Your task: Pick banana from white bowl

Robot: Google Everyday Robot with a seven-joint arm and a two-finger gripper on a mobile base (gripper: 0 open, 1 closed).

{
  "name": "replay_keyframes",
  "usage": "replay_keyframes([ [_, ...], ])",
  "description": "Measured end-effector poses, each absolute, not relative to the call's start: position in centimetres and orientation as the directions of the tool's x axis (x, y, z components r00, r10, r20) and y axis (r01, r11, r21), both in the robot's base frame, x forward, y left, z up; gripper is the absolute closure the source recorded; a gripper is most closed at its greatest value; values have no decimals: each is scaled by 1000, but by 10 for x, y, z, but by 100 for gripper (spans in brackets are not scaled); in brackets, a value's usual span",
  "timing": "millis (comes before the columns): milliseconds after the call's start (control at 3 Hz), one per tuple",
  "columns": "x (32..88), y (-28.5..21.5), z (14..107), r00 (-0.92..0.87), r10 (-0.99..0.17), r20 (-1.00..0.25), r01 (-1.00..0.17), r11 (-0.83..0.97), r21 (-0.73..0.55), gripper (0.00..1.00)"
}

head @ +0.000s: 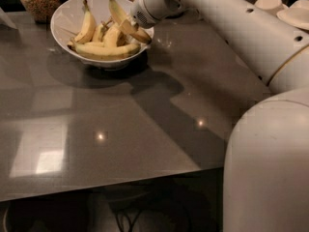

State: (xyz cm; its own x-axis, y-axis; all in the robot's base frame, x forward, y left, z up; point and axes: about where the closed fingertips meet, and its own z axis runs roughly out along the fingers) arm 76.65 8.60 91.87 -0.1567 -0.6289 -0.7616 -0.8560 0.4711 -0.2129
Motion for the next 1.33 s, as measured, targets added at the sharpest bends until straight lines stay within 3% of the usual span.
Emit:
replay_keyframes([
  [1333,672,31,949,-1,-722,-692,-947,222,-231,100],
])
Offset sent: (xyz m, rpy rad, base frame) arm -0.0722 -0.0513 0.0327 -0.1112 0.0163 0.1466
